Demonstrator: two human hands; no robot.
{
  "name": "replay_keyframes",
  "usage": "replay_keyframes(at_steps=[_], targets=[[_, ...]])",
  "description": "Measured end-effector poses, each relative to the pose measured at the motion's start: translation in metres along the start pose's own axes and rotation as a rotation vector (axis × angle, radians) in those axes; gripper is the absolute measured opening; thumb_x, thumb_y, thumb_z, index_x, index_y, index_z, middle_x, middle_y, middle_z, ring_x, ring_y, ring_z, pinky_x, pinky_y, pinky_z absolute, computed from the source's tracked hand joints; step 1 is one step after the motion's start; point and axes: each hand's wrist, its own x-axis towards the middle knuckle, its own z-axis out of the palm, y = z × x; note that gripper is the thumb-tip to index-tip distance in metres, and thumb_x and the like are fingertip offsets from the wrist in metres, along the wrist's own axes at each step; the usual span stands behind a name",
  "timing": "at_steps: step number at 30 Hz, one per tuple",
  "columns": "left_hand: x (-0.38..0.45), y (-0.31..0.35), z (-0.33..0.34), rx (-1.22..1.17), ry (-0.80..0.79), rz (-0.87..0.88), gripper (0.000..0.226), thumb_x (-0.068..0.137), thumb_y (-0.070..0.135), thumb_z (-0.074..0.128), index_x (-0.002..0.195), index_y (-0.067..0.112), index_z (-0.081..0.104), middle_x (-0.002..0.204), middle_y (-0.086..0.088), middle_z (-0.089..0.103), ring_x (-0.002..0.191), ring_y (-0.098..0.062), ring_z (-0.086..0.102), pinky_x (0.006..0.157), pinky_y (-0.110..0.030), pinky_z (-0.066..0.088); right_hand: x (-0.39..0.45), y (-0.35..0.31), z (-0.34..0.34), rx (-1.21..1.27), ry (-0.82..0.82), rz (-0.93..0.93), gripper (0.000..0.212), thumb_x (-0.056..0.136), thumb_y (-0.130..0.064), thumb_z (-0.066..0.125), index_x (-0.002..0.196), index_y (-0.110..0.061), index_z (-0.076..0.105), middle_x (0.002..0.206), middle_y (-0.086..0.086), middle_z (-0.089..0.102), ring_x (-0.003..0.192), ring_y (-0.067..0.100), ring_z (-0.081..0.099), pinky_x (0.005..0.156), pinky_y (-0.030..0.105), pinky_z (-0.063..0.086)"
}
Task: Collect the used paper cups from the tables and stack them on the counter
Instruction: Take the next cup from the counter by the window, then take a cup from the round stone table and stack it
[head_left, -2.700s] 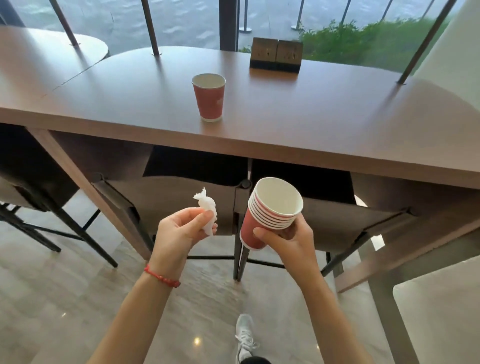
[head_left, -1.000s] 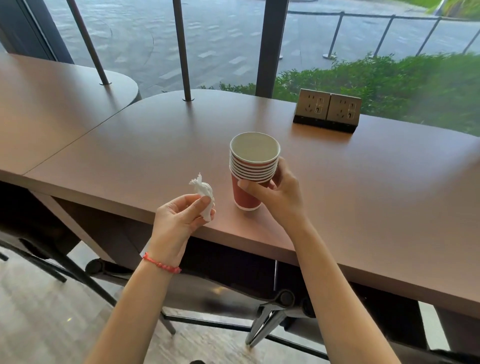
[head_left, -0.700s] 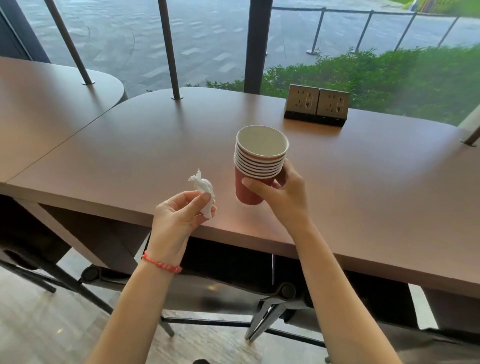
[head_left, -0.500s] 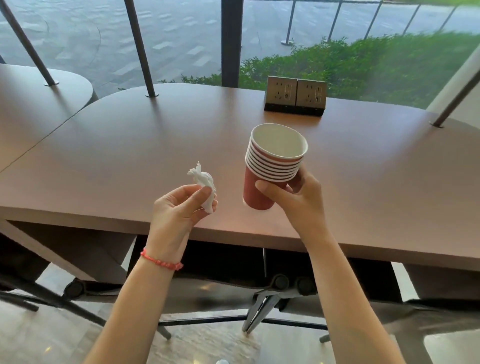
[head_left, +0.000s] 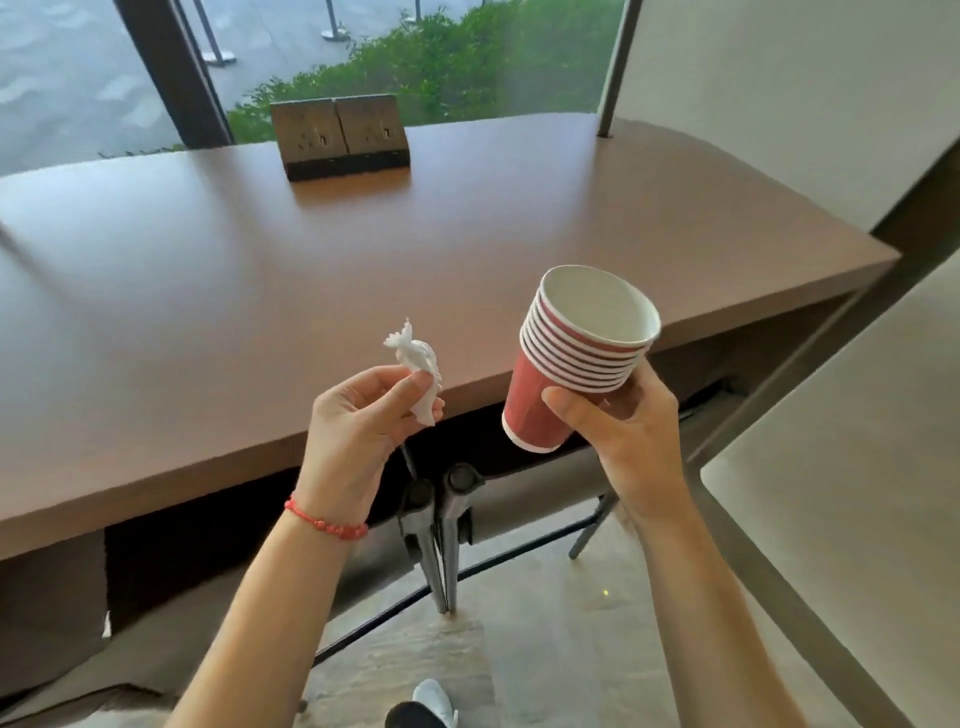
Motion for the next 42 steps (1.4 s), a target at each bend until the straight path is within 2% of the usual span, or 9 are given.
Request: replay_keyframes(at_steps=[4,8,11,17,22,25,28,35,42], targets=[[-0.009,-0.031,0.037,0.1,-0.053,-0.065,0.013,0.069,0.027,0.072,0.075,0.016,0.076,0.076,-0.001,0.073,0.072,-0.013,0.068,0.065,-0.02,0.054,-0.033,0.012,-0.05,-0.059,0.124,0.014,0.057,0.057,-0.042,0.077,0.109,-0.037,0.054,0.098,-0.031,0.065,0.098,-0.005,0.061,0.073,0.009,0.049],[-0.032,-0.076,0.084,0.237,-0.142,-0.143,0.011,0.081,0.017,0.066,0.079,0.009,0.074,0.076,-0.003,0.071,0.073,-0.013,0.068,0.066,-0.02,0.055,-0.085,0.034,-0.113,-0.089,0.297,0.053,0.061,0.059,-0.027,0.086,0.113,-0.027,0.057,0.102,-0.017,0.067,0.097,0.002,0.064,0.074,0.013,0.051],[-0.055,-0.109,0.125,0.287,-0.254,-0.218,0.011,0.082,0.013,0.065,0.08,0.004,0.072,0.08,-0.009,0.068,0.074,-0.016,0.067,0.068,-0.022,0.055,-0.132,0.045,-0.158,-0.084,0.458,0.097,0.06,0.053,-0.034,0.084,0.107,-0.028,0.059,0.1,-0.01,0.069,0.093,0.004,0.065,0.074,0.015,0.05],[-0.097,-0.159,0.202,0.358,-0.433,-0.316,0.011,0.083,0.009,0.064,0.081,0.001,0.07,0.073,-0.01,0.065,0.066,-0.014,0.065,0.065,-0.023,0.054,-0.217,0.055,-0.226,-0.079,0.704,0.166,0.061,0.051,-0.039,0.081,0.105,-0.023,0.06,0.091,-0.013,0.071,0.084,-0.001,0.065,0.07,0.011,0.048],[-0.125,-0.19,0.251,0.405,-0.557,-0.4,0.007,0.081,0.012,0.066,0.078,0.006,0.071,0.074,-0.008,0.068,0.066,-0.015,0.068,0.066,-0.025,0.057,-0.27,0.057,-0.261,-0.09,0.878,0.213,0.056,0.051,-0.042,0.081,0.102,-0.026,0.061,0.095,-0.014,0.071,0.091,0.004,0.066,0.074,0.014,0.049],[-0.144,-0.207,0.288,0.437,-0.704,-0.437,0.012,0.08,0.012,0.067,0.069,0.013,0.071,0.068,-0.005,0.068,0.067,-0.017,0.068,0.06,-0.02,0.055,-0.305,0.055,-0.275,-0.083,1.029,0.226,0.059,0.053,-0.044,0.08,0.105,-0.026,0.06,0.1,-0.009,0.07,0.096,0.009,0.066,0.077,0.017,0.05],[-0.165,-0.222,0.329,0.465,-0.876,-0.476,0.013,0.081,0.008,0.066,0.068,0.011,0.071,0.068,-0.007,0.067,0.065,-0.017,0.066,0.058,-0.019,0.053,-0.333,0.053,-0.284,-0.072,1.202,0.23,0.062,0.054,-0.043,0.08,0.109,-0.023,0.06,0.103,-0.006,0.07,0.098,0.011,0.066,0.079,0.02,0.051],[-0.219,-0.257,0.41,0.538,-1.381,-0.491,0.032,0.082,0.005,0.063,0.052,0.012,0.068,0.063,-0.004,0.062,0.062,-0.016,0.061,0.059,-0.019,0.053,-0.386,0.048,-0.284,-0.047,1.616,0.235,0.067,0.052,-0.044,0.081,0.113,-0.024,0.06,0.105,-0.005,0.07,0.099,0.01,0.066,0.076,0.02,0.053],[-0.279,-0.281,0.444,0.618,-1.727,-0.566,0.023,0.081,0.007,0.065,0.058,0.005,0.068,0.061,-0.004,0.062,0.062,-0.014,0.063,0.062,-0.02,0.054,-0.425,0.036,-0.262,-0.048,2.024,0.194,0.061,0.054,-0.027,0.089,0.108,-0.027,0.06,0.103,-0.007,0.07,0.097,0.007,0.066,0.076,0.019,0.052]])
